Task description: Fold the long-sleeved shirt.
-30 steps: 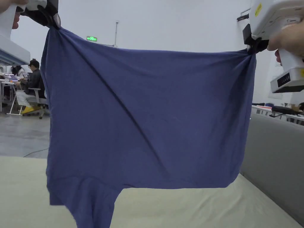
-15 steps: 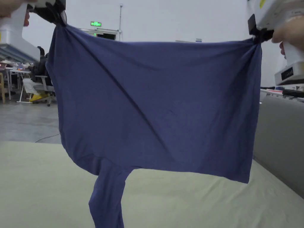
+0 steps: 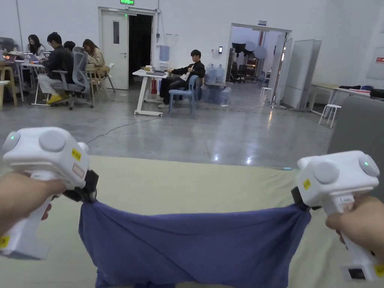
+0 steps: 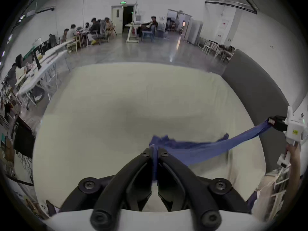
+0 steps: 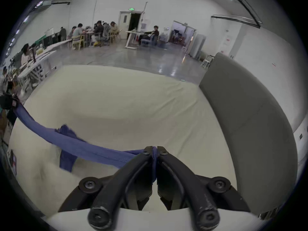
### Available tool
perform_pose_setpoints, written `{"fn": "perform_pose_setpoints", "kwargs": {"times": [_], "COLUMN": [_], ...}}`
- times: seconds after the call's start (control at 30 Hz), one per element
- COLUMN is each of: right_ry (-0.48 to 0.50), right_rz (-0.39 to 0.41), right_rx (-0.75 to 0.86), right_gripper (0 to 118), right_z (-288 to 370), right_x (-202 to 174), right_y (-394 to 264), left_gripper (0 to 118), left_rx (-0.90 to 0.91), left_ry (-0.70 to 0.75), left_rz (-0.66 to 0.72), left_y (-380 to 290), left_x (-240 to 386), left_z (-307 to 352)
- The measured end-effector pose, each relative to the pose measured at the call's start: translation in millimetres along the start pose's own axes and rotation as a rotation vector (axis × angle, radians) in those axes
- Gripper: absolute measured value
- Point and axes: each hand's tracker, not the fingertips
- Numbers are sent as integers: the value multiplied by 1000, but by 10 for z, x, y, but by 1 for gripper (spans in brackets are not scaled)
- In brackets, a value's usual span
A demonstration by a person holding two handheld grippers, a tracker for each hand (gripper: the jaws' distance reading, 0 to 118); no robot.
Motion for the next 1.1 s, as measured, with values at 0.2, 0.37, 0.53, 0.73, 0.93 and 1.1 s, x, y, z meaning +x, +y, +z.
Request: {"fn": "perform_pose_setpoints", "kwargs": {"times": [0.2, 0.37, 0.53, 0.73, 0.93, 1.1], "right_ry": [112, 148, 154, 165, 151, 155], "right_rz": [-22, 10, -33, -56, -60, -72], "right_rx": [-26, -66, -157, -240, -281, -321], "right_gripper": [0, 0, 0, 0, 0, 0], "right_z": [567, 941, 1125, 1162, 1212, 1024], "right_x": [96, -38, -144, -289, -360, -385], "right_y": [-1190, -2281, -3300, -4245, -4705, -4932], "left_gripper": [0, 0, 0, 0, 0, 0], "left_rx": [-107, -235, -284, -348, -391, -420], "left_ry": [-55, -53, -56, -77, -77, -81], "left_rz": [-7, -67, -75, -96, -89, -46], "left_y": [-1055, -2180, -3129, -3881, -4335, -4551], "left_x": [-281, -175, 6, 103, 37, -76], "left_z": [403, 667, 822, 887, 861, 653]}}
